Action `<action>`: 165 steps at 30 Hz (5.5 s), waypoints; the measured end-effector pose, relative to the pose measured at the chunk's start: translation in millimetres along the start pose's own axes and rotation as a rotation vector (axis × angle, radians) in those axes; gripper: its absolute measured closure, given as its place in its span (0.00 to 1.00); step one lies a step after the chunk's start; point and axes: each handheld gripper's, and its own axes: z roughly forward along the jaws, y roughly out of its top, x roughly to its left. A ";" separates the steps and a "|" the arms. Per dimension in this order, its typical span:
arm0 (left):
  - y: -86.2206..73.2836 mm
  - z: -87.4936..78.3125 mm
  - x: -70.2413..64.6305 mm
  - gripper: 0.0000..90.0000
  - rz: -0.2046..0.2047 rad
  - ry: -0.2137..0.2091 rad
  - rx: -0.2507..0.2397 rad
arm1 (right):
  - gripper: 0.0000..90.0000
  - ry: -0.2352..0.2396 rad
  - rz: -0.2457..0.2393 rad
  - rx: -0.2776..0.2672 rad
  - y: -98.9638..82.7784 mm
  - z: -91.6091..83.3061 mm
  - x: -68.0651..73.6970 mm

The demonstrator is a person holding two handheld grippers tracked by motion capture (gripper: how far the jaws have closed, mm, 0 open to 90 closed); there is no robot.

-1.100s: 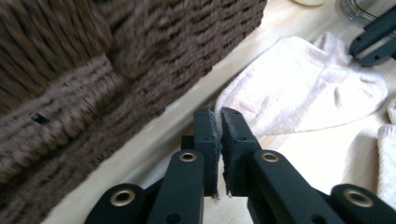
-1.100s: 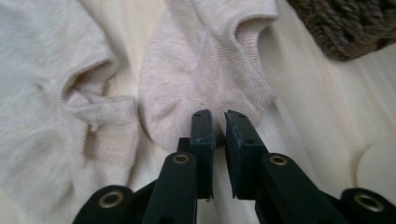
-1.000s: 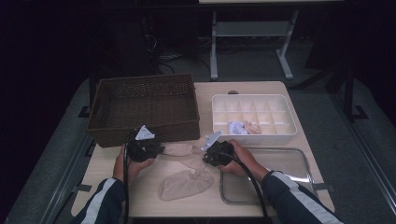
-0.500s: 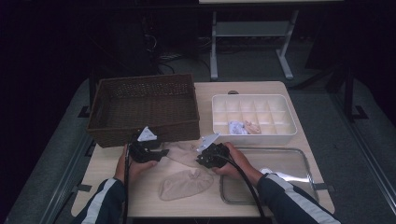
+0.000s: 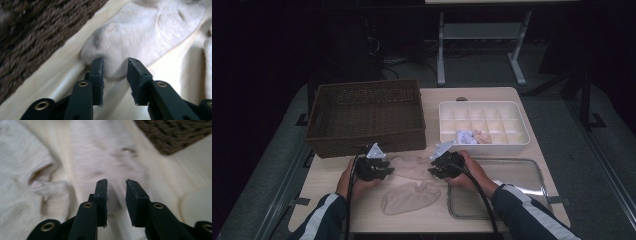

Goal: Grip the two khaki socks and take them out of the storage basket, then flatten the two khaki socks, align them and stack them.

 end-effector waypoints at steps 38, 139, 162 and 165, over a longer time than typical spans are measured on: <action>-5.2 -67.4 -16.5 0.94 -0.115 -0.045 -0.218 | 0.95 0.102 0.088 -0.110 9.3 -35.4 -1.6; 1.8 4.5 -13.7 0.35 -0.056 -0.061 -0.075 | 0.99 0.055 0.003 0.027 -11.8 -8.6 8.4; 3.2 11.5 -17.6 0.35 -0.031 -0.048 -0.031 | 0.96 0.060 -0.067 0.020 8.3 9.0 27.9; 4.6 10.0 -19.5 0.47 -0.020 -0.068 -0.024 | 0.97 0.052 -0.086 0.026 11.6 11.9 28.7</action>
